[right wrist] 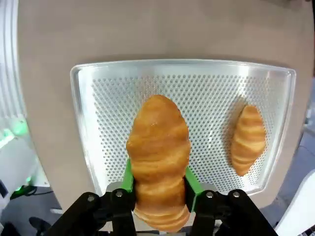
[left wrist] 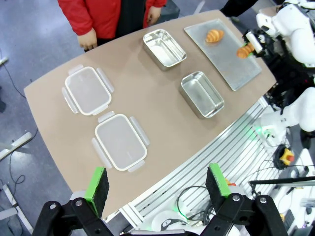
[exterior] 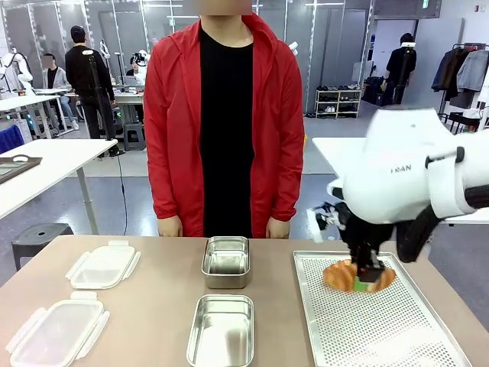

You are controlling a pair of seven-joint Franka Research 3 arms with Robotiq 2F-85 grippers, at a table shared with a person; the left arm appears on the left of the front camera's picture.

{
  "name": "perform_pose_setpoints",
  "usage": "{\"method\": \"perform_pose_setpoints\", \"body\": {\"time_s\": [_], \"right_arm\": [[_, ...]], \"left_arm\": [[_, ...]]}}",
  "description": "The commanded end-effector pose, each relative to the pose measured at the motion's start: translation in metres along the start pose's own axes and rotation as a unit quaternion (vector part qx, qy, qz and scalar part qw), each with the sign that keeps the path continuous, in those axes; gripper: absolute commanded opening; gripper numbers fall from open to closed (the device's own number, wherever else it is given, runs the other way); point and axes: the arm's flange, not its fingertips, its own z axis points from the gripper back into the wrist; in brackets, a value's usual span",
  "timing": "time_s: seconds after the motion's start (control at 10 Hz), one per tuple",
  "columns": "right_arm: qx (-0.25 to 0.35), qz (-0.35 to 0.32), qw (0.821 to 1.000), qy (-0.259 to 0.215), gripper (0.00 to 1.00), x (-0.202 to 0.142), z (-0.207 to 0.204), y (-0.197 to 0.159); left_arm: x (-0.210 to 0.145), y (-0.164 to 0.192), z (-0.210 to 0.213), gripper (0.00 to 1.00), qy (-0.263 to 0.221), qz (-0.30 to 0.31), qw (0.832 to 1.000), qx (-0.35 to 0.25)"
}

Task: Place the bread into the airtight container.
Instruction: Pick up a Butter Roll and place it into an empty Airtight Container.

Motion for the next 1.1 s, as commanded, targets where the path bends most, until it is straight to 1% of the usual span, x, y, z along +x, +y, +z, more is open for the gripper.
{"method": "perform_pose_setpoints", "body": {"time_s": [0.0,0.1,0.2,0.4,0.6,0.7,0.8,1.0], "right_arm": [[-0.001,-0.013,1.000,0.025,0.42,0.049,0.023,0.010],[0.001,-0.017,1.000,0.026,0.42,0.080,0.032,0.019],[-0.004,-0.018,1.000,0.015,0.42,0.114,0.037,0.025],[-0.021,-0.029,0.999,0.019,0.42,0.172,0.039,0.033],[-0.034,-0.050,0.998,0.017,0.42,0.218,0.033,0.046],[-0.035,-0.058,0.998,0.012,0.42,0.233,0.028,0.050],[-0.032,-0.063,0.997,0.010,0.42,0.241,0.025,0.053],[-0.019,-0.067,0.998,0.002,0.42,0.244,0.023,0.057]], "left_arm": [[0.000,-0.001,0.001,1.00,0.000,-0.008,1.000,-0.004],[0.000,-0.001,0.001,1.00,0.000,-0.008,1.000,-0.004],[0.000,-0.001,0.001,1.00,0.000,-0.008,1.000,-0.004],[0.000,-0.001,0.001,1.00,0.000,-0.008,1.000,-0.004],[0.000,-0.001,0.001,1.00,0.000,-0.008,1.000,-0.004],[0.000,-0.001,0.001,1.00,0.000,-0.008,1.000,-0.004],[0.000,-0.001,0.001,1.00,0.000,-0.008,1.000,-0.004],[0.000,-0.001,0.001,1.00,0.000,-0.008,1.000,-0.004]]}}
